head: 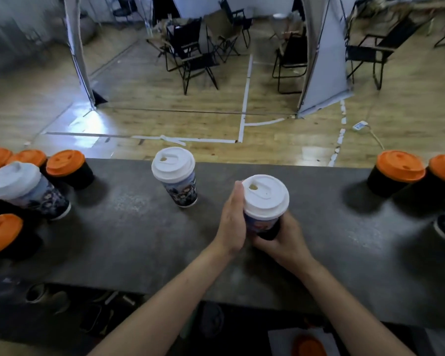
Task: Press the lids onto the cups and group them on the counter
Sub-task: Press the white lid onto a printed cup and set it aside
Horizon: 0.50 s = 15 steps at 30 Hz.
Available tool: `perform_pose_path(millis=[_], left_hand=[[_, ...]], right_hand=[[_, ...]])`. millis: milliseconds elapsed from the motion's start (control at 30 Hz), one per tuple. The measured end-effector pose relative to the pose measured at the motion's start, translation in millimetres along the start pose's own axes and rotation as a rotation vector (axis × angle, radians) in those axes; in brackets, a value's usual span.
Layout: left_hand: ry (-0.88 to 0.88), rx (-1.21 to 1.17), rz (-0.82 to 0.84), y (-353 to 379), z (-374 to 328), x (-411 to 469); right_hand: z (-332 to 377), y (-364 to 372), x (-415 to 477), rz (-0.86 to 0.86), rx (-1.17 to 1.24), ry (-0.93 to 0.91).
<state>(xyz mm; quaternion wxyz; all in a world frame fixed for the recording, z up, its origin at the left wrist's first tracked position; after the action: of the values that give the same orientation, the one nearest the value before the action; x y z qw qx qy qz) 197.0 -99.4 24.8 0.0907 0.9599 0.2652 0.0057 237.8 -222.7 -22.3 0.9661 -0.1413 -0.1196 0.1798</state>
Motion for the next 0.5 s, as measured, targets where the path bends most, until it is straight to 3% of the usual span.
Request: perform_pose_path(millis=[167, 300, 500], left_hand=[[0.097, 0.029, -0.115, -2, -5, 1], [-0.112, -0.087, 0.081, 9, -6, 19], [-0.001, -0.086, -0.112, 1, -8, 8]], right_hand=[[-1, -4, -1, -0.062, 0.004, 0.017], [-2, -2, -2, 0.008, -0.023, 0.028], [8, -2, 0, -0.023, 0.012, 0.02]])
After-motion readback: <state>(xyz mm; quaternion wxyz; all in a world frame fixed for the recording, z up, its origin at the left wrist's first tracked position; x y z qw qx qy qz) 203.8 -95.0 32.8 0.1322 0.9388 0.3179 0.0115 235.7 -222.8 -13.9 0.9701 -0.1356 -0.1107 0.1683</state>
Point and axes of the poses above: each hand's wrist, its own x-axis towards the middle knuckle, its own y-axis out of the palm, z = x × y, the point moved 8 cm from there along x, towards the middle knuckle, and after that the axes turned 6 degrees about -z, right-handed, at the moved point
